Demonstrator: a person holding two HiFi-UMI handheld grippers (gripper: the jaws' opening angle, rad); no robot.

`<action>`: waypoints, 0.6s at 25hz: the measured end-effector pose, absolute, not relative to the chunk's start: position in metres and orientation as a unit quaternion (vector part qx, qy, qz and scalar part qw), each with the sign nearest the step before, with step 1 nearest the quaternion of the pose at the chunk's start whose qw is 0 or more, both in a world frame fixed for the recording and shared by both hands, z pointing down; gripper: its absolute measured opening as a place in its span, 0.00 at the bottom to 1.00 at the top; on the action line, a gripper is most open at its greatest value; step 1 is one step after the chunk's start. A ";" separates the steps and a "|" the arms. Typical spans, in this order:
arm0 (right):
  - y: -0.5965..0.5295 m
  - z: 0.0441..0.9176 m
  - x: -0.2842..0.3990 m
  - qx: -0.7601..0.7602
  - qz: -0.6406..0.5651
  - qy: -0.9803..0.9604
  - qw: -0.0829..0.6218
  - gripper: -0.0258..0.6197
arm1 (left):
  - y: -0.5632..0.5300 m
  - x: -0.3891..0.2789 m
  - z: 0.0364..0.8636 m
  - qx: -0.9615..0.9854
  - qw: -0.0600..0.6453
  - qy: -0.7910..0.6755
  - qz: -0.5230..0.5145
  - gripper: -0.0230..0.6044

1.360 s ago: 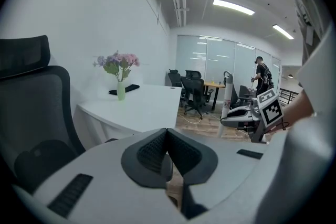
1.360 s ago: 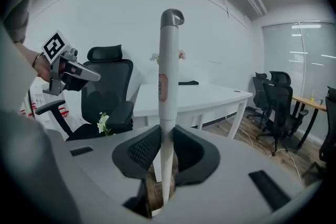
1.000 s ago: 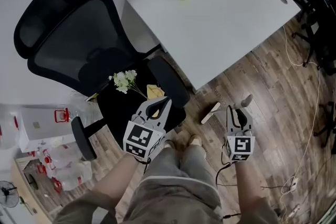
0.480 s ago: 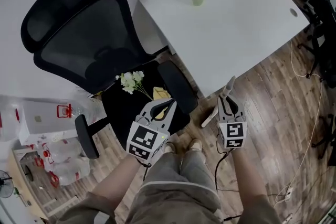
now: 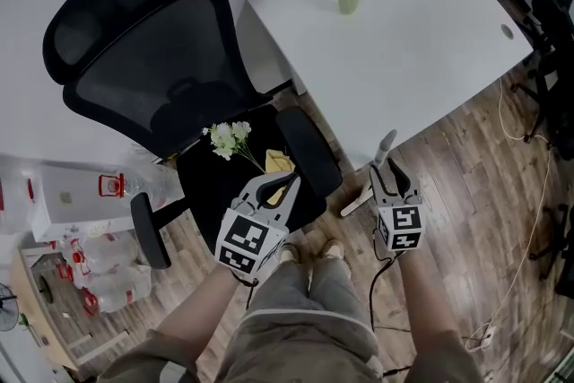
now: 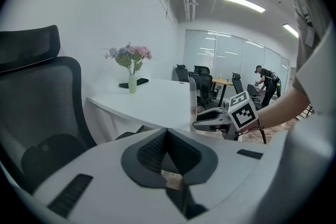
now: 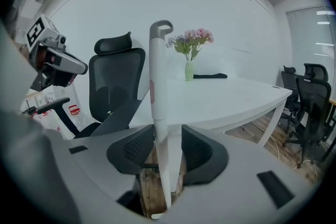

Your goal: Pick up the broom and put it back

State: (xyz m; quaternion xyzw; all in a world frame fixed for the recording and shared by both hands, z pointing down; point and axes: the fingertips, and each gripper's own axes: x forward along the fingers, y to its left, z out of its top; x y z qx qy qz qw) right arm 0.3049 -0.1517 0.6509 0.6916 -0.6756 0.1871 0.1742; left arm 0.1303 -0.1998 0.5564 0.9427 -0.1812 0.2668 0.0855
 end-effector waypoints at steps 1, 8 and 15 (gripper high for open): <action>-0.150 0.645 0.306 0.693 0.187 -0.674 0.173 0.32 | -0.200 0.130 0.554 0.943 0.085 -0.181 0.266 0.06; -0.134 0.566 0.308 0.708 0.188 -0.673 0.106 0.29 | -0.200 0.134 0.511 0.950 0.074 -0.177 0.246 0.06; -0.119 0.463 0.294 0.704 0.163 -0.689 0.059 0.19 | -0.203 0.130 0.452 0.958 0.058 -0.181 0.214 0.06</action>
